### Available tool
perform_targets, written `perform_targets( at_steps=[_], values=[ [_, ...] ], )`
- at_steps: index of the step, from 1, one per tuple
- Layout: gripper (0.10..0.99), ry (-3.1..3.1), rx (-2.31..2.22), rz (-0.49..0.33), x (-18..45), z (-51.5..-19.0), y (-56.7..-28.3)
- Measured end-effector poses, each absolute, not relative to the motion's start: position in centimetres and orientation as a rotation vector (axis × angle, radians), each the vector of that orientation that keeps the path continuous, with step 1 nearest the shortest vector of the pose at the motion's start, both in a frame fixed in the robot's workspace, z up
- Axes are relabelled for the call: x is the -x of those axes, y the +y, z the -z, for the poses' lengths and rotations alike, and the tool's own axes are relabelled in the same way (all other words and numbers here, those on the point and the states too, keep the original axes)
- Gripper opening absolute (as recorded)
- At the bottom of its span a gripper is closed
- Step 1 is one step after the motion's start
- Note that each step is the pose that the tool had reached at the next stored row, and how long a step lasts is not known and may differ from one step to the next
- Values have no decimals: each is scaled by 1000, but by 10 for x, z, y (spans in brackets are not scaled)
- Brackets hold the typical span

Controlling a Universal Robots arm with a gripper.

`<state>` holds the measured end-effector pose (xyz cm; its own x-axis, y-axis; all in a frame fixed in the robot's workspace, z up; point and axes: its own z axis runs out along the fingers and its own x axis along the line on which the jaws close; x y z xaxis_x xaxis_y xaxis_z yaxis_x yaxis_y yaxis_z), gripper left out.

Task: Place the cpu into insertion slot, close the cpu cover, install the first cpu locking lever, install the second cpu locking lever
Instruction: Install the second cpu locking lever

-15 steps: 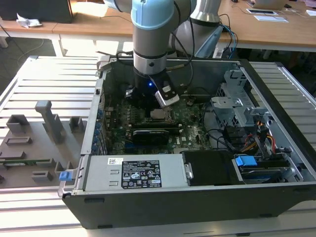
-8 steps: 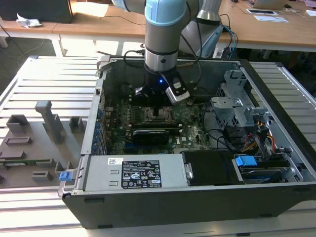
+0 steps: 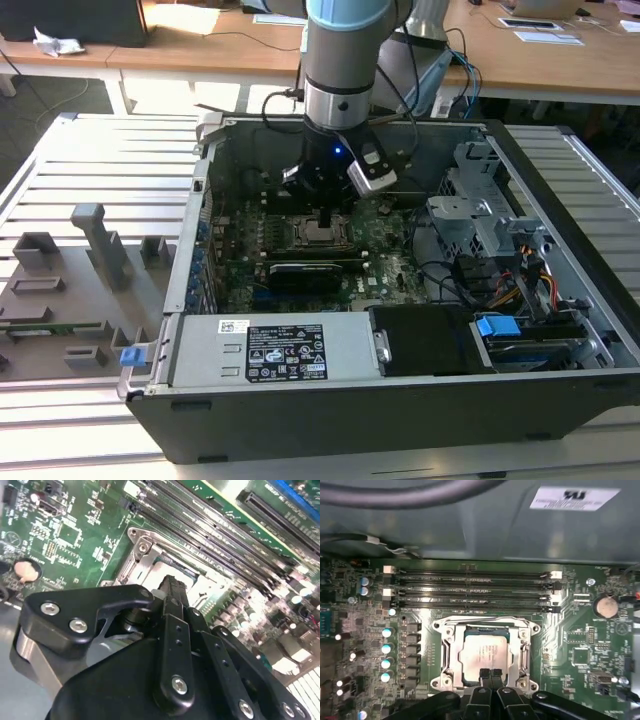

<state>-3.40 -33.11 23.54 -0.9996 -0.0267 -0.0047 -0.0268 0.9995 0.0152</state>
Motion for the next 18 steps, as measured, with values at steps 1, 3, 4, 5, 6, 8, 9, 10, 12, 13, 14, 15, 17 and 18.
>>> perform_targets(
  at_steps=[1, 3, 4, 5, 6, 8, 9, 10, 12, 13, 14, 15, 17, 18],
  values=[
    [106, 3137, 42, -24, 34, -240, -331],
    [106, 3137, 42, -22, 34, -256, -331],
    [106, 3137, 42, -22, 34, -261, -331],
    [106, 3137, 42, -21, 34, -266, -331],
    [106, 3137, 42, -21, 34, -269, -331],
    [106, 3137, 42, -20, 34, -275, -331],
    [106, 3137, 42, -20, 34, -281, -331],
    [106, 3137, 42, -20, 34, -283, -331],
    [106, 3137, 42, -20, 34, -285, -331],
    [106, 3137, 42, -20, 34, -285, -331],
    [106, 3137, 42, -20, 34, -285, -331],
    [106, 3137, 42, -20, 34, -285, -331],
    [106, 3137, 42, -20, 34, -285, -331],
    [106, 3137, 42, -20, 34, -285, -331]
  ],
)
